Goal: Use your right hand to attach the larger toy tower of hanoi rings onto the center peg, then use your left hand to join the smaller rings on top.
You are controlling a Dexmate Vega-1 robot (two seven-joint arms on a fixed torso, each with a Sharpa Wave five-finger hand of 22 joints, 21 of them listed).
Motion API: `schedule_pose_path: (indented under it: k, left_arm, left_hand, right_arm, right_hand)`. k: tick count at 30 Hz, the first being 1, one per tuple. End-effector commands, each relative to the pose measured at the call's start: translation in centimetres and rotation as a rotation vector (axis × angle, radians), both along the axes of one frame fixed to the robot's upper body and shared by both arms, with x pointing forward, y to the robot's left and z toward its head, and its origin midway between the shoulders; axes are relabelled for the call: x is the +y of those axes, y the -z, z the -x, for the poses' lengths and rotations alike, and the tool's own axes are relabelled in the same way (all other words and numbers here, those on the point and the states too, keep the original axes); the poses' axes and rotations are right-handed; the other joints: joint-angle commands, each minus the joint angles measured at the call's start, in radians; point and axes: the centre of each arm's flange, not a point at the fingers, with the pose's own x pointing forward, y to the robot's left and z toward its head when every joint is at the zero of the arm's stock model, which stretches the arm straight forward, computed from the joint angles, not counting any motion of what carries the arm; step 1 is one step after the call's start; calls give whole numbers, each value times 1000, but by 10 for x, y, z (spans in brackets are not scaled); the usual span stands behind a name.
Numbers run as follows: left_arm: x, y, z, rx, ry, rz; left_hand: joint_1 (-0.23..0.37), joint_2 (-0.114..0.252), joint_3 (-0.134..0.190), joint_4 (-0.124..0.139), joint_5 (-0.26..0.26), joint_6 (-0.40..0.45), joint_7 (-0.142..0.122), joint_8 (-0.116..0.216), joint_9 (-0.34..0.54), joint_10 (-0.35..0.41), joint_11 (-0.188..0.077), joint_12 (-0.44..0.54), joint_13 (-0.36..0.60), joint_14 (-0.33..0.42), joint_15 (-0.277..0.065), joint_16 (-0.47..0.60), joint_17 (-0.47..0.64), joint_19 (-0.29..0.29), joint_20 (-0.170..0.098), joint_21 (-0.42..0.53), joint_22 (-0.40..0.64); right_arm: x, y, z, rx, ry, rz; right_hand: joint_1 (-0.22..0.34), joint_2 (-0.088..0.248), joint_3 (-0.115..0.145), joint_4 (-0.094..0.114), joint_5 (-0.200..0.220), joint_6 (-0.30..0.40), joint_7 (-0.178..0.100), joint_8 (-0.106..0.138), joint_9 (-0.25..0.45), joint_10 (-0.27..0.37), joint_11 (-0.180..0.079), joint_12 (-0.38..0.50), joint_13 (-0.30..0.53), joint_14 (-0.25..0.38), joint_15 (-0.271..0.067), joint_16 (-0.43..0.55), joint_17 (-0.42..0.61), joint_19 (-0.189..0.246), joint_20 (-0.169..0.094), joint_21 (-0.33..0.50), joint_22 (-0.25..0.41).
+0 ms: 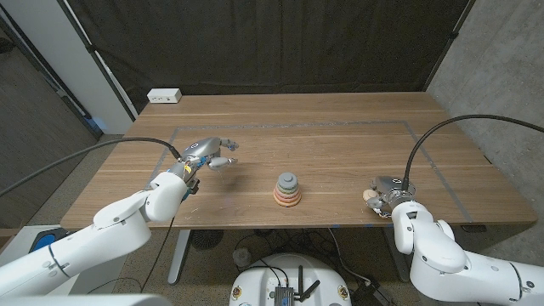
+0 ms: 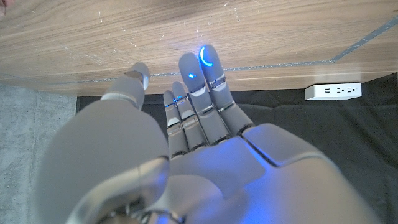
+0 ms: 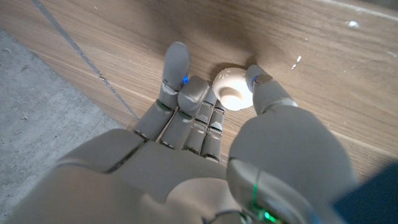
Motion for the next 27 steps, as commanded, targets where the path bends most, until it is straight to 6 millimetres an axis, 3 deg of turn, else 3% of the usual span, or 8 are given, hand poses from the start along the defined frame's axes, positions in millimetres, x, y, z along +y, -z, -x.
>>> schedule_pose_path:
  k: [1, 27]
  left_arm:
    - [1, 0, -2, 3, 5, -5]
    - [2, -6, -7, 4, 1, -9]
  left_hand:
    - [2, 7, 5, 0, 5, 10, 1, -5, 5, 10, 0, 3, 3, 6, -100, -1, 4, 5, -140, -2, 0]
    - [-1, 4, 12, -1, 7, 10, 0, -8, 7, 8, 0, -1, 6, 5, -100, -3, 3, 4, -139, -1, 1]
  right_arm:
    - [1, -12, 1, -28, -12, -4]
    - [6, -34, 13, -77, -31, 13]
  right_hand:
    - [0, 21, 6, 3, 14, 26, -2, 12, 1, 24, -5, 3, 2, 19, -13, 14, 5, 17, -48, 7, 8]
    - [-2, 28, 12, 0, 26, 45, 0, 20, -2, 46, -4, -2, 12, 40, -13, 39, 6, 30, -49, 2, 7]
